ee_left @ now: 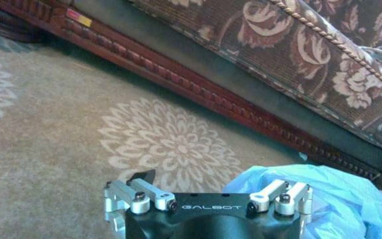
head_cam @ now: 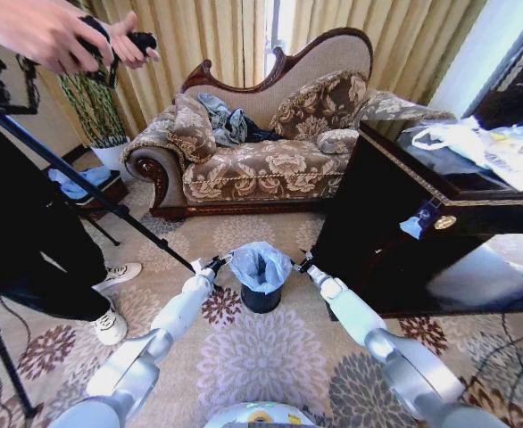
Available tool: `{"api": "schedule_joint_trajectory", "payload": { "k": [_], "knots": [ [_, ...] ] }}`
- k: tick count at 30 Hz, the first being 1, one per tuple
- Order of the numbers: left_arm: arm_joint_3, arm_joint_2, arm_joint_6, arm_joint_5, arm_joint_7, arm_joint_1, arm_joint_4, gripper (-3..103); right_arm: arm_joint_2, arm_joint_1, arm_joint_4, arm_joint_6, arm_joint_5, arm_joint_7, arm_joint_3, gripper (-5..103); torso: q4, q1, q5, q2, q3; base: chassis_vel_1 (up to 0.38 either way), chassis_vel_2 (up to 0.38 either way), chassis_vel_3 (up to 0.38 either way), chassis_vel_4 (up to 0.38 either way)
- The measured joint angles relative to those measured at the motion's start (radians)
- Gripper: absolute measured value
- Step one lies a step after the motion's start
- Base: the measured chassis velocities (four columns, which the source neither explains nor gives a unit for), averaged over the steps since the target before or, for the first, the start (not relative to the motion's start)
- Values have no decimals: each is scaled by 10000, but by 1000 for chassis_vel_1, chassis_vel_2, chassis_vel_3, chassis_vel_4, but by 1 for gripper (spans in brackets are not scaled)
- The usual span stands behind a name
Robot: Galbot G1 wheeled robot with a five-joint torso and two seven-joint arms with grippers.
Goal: Place a garbage bag over the trash bin.
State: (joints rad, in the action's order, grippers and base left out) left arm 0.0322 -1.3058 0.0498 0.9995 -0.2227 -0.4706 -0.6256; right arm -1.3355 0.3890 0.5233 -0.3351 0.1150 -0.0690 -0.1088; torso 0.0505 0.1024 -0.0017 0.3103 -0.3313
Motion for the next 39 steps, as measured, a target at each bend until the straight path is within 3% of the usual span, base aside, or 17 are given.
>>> {"api": "schedule_joint_trajectory", "payload": {
  "k": [14,39],
  "knots": [
    [-21,-64,-10,-112,-14,-67,162,100,-63,-94,-447,94,319,148,37,70,3,0,1,0,0,0,0,0,0],
    [-416,182,29,-195,-127,-581,-487,100,960,1150,908,299,297,-79,188,71,4,0,1,0,0,0,0,0,0]
  ]
}}
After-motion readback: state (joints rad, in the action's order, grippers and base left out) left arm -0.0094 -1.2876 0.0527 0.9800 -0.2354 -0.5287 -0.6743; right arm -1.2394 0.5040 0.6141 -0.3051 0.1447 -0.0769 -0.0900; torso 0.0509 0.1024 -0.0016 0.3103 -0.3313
